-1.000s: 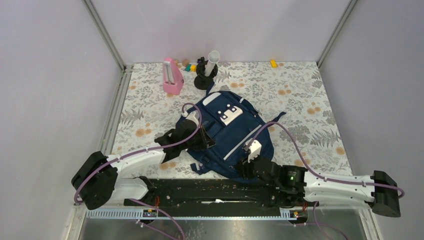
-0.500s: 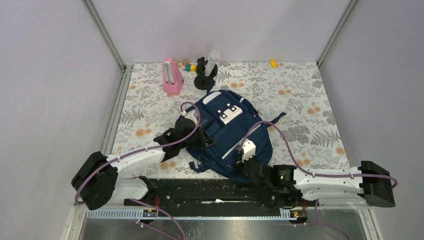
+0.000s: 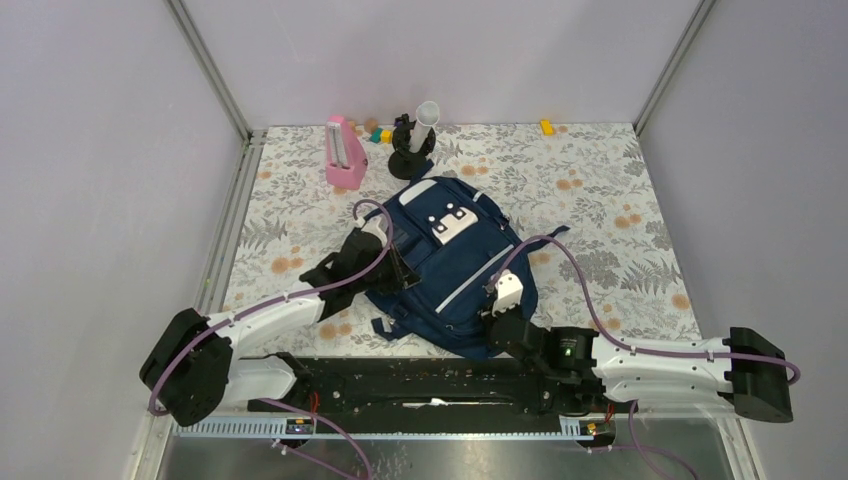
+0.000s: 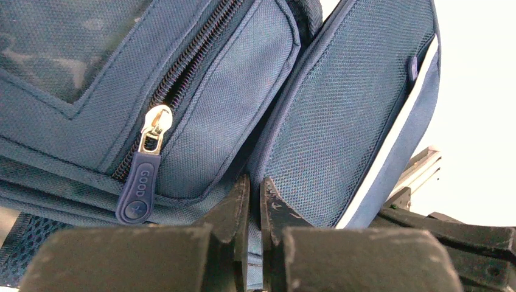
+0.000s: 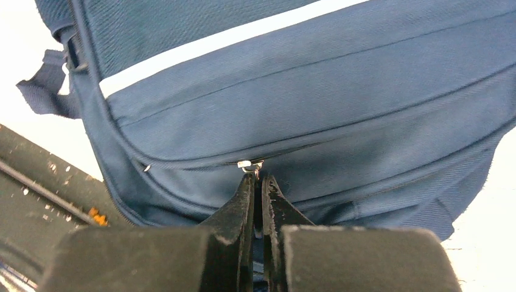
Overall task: Pack the student bag
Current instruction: Zip the student bag at the center of the board.
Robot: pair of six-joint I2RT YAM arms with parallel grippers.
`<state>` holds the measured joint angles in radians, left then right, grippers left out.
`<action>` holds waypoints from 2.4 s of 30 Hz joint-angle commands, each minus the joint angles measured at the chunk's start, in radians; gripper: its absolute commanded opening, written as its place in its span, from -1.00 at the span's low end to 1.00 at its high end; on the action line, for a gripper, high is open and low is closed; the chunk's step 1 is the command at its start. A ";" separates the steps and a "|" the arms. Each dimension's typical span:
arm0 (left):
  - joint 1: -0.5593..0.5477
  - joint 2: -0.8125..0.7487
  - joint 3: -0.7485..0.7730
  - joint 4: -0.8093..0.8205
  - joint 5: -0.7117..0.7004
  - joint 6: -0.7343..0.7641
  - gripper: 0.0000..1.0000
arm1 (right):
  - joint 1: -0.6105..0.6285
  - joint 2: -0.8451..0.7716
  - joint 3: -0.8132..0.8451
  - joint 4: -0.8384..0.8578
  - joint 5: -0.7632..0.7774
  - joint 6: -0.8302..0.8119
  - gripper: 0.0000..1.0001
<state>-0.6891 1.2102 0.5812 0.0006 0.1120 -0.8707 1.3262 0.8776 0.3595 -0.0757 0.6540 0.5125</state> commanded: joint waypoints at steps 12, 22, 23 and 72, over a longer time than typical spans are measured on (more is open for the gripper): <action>0.103 -0.050 -0.023 -0.077 -0.103 0.087 -1.00 | -0.238 -0.035 -0.005 0.043 -0.096 -0.120 -1.00; 0.161 -0.073 -0.048 -0.107 -0.098 0.132 -1.00 | -0.460 0.008 0.005 0.142 -0.302 -0.187 -1.00; 0.167 -0.074 -0.050 -0.109 -0.098 0.137 -1.00 | -0.482 0.020 0.010 0.151 -0.321 -0.193 -1.00; -0.451 0.263 0.389 -0.007 -0.404 0.834 0.75 | -0.850 0.238 0.109 0.309 -0.745 -0.295 -1.00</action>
<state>-1.0851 1.3945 0.9031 -0.1261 -0.2398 -0.1703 0.4847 1.1324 0.4625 0.2295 -0.0734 0.2241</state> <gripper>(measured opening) 0.870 0.043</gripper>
